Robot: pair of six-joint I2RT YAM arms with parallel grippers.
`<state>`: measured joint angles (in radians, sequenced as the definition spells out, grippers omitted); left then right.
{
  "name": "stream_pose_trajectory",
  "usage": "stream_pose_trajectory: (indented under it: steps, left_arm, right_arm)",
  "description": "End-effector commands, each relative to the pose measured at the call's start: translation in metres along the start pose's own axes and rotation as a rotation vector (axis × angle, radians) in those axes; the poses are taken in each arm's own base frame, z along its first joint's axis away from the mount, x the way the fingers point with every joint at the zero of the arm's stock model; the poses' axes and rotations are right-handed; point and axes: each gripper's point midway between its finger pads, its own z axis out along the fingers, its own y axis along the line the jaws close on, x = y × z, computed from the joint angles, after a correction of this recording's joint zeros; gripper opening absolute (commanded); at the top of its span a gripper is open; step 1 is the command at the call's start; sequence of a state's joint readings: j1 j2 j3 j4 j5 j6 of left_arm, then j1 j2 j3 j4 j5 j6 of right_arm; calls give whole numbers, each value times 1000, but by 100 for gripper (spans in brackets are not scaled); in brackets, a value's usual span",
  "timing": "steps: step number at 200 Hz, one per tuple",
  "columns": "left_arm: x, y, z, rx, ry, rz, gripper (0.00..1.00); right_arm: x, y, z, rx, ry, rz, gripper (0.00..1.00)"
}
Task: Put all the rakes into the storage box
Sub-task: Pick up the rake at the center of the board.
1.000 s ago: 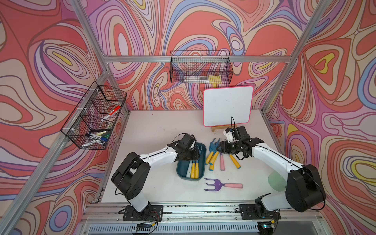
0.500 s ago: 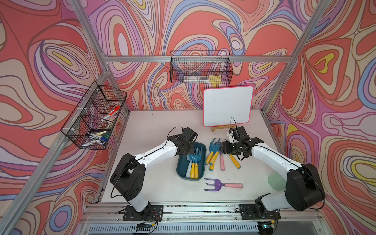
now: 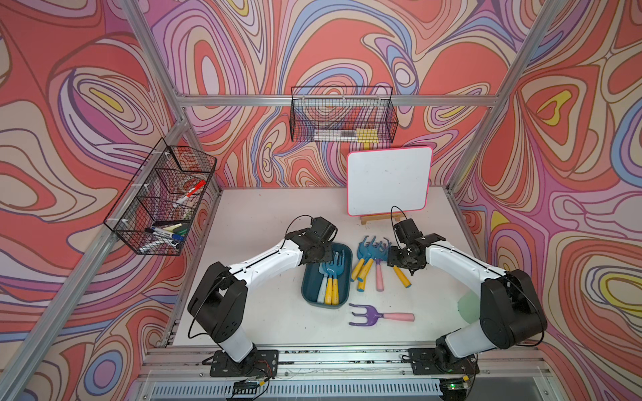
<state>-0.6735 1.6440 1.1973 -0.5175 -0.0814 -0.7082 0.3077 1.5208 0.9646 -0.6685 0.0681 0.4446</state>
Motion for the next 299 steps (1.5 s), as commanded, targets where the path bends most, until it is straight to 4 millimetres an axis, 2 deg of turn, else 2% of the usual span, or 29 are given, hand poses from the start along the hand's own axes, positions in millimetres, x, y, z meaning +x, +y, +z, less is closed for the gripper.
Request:
stream_pose_trajectory:
  steps: [1,44,70,118,178,231,271,275,299]
  left_arm:
    - [4,0,6,9,9,-12,25]
    - [7,-2,9,18,17,-11,27]
    - [7,-4,11,28,23,-10,29]
    - [6,-7,12,39,25,11,29]
    - [10,-4,12,36,26,12,30]
    - [11,-10,10,70,34,21,29]
    - [15,-25,12,131,59,59,30]
    - [16,-27,12,136,62,65,30]
    - [20,-45,11,178,76,121,30]
  right_arm:
    - [4,-1,5,-5,17,15,57]
    - [-3,60,-15,-348,1,-48,52]
    - [1,77,-15,-416,52,-89,51]
    - [16,96,3,-418,179,-141,49]
    - [24,94,19,-366,237,-135,46]
    - [32,86,44,-310,279,-126,38]
    - [29,84,39,-307,249,-125,18]
    - [24,85,31,-316,220,-128,16]
    - [15,87,18,-325,172,-125,8]
